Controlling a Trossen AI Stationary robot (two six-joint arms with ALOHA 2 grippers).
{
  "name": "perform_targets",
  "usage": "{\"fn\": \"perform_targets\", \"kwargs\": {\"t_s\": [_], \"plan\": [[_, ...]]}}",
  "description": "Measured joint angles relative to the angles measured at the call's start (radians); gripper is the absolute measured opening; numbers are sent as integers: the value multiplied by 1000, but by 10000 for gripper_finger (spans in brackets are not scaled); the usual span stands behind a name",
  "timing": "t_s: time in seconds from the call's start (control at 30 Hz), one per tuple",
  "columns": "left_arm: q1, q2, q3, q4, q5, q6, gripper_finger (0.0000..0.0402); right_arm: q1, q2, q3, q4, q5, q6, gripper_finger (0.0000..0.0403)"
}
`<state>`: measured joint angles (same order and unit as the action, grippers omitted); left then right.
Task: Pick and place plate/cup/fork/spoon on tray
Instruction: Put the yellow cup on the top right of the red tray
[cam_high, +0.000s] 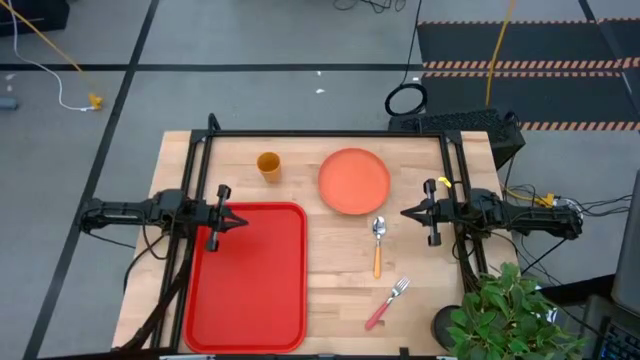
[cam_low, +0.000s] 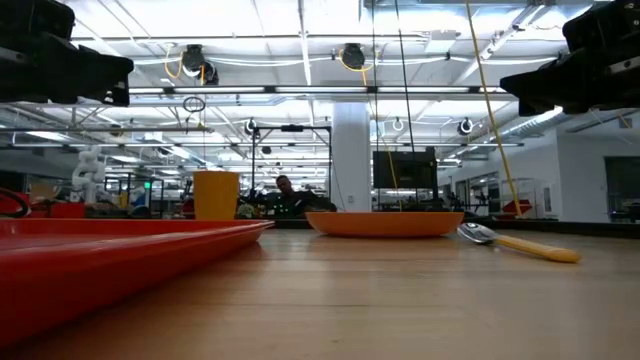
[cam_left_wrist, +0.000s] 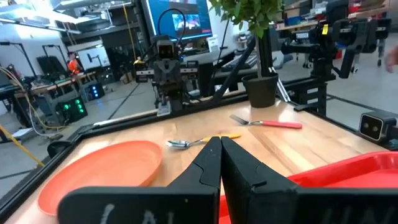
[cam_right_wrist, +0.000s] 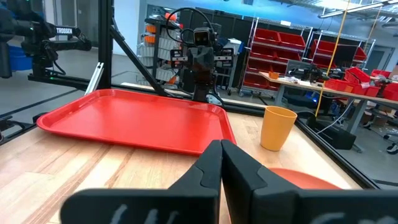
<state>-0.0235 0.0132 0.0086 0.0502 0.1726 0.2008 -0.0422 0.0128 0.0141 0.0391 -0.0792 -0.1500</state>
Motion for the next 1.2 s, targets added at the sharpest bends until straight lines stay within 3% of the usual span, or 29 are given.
{"fn": "perform_targets", "kwargs": {"t_s": [0.57,0.77,0.9,1.2], "plan": [[0,0,0,10,2,-19,6,0,0,0,0,0,0,0],[0,0,1,105,-21,-34,6,0,0,0,1,0,0,0],[0,0,6,216,-64,-191,6,0,0,0,1,0,0,0],[5,68,238,142,-220,-156,5,0,0,0,18,0,0,0]]}}
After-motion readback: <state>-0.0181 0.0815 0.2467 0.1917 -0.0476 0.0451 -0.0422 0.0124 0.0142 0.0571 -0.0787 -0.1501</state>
